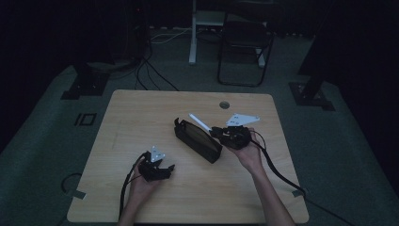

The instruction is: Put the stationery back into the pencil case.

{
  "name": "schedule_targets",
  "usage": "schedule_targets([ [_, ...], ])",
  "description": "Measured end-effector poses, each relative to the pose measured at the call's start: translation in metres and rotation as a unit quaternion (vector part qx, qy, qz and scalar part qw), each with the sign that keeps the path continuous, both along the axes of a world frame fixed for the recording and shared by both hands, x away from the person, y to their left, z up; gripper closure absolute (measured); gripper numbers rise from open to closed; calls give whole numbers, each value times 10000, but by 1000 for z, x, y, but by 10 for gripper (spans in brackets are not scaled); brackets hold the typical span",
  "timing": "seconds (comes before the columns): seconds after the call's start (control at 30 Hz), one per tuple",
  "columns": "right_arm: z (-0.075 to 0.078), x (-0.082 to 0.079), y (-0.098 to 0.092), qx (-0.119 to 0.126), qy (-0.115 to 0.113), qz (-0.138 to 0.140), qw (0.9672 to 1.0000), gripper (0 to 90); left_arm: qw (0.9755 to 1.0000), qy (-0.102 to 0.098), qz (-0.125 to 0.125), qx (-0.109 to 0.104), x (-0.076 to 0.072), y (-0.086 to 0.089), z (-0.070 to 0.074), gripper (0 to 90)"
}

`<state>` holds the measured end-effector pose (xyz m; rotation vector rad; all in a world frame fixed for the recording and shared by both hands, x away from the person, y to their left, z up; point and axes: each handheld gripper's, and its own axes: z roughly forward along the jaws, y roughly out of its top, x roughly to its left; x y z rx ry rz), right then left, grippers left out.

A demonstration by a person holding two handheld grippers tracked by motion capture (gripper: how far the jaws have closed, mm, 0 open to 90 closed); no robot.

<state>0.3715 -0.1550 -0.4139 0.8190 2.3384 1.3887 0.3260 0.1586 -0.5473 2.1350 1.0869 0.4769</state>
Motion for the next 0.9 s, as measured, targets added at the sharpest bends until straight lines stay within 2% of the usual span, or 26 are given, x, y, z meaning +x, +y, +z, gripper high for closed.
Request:
schedule_targets([
  [0.3, 1, 7, 5, 29, -1, -21, 10000, 787, 10000, -8, 1, -7, 0, 0, 0, 303],
  [0.9, -6, 18, 8, 114, 136, -146, 9997, 787, 10000, -20, -11, -7, 0, 0, 0, 302],
])
